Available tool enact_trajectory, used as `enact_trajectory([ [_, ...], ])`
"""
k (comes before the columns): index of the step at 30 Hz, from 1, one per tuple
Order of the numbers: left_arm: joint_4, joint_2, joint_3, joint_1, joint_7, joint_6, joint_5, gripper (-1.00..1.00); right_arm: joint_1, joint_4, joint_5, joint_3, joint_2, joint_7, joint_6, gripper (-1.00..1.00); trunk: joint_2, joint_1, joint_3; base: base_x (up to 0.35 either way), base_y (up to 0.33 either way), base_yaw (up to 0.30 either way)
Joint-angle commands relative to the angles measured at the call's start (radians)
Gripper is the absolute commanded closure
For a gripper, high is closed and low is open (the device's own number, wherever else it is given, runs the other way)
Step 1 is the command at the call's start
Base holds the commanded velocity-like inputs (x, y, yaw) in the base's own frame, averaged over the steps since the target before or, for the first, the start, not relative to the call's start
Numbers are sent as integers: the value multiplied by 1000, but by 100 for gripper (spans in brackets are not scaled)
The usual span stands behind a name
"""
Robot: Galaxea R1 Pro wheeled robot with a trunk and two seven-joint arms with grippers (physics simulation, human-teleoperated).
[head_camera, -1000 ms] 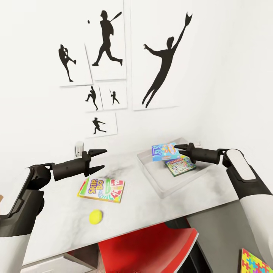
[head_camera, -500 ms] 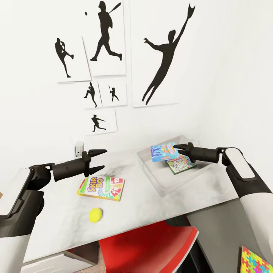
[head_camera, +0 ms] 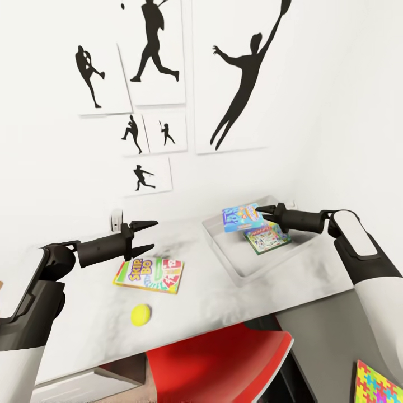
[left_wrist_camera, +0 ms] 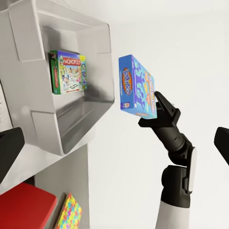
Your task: Put all the toys in the child's room - the three board games (two on the bed and one on the table), the two jigsaw puzzles on the table, and the tennis ball on the table - inside the toy box on the table in the child's room.
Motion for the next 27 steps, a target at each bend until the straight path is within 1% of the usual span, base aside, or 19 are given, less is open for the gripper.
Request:
enact_trajectory([
  [1,-1,0,1,-1,10,2,10,-100,-5,-1,-11,2,-1,-10,1,100,-2,1,-4,0,0,0],
  [12,-3,0,2,0,10,2,10,-100,-32,13,-11,4,0,-11,1,100,-2,1,-21,0,0,0],
  [23,-3,0,2,-1,10,2,10,-100,-77,56,-9,5,0,-11,1,100,-2,1,-39,0,0,0],
  [27,-4,0,2,-1,10,2,10,-100,-84,65,-7,5,0,-11,1,100,-2,1,-46,0,0,0],
])
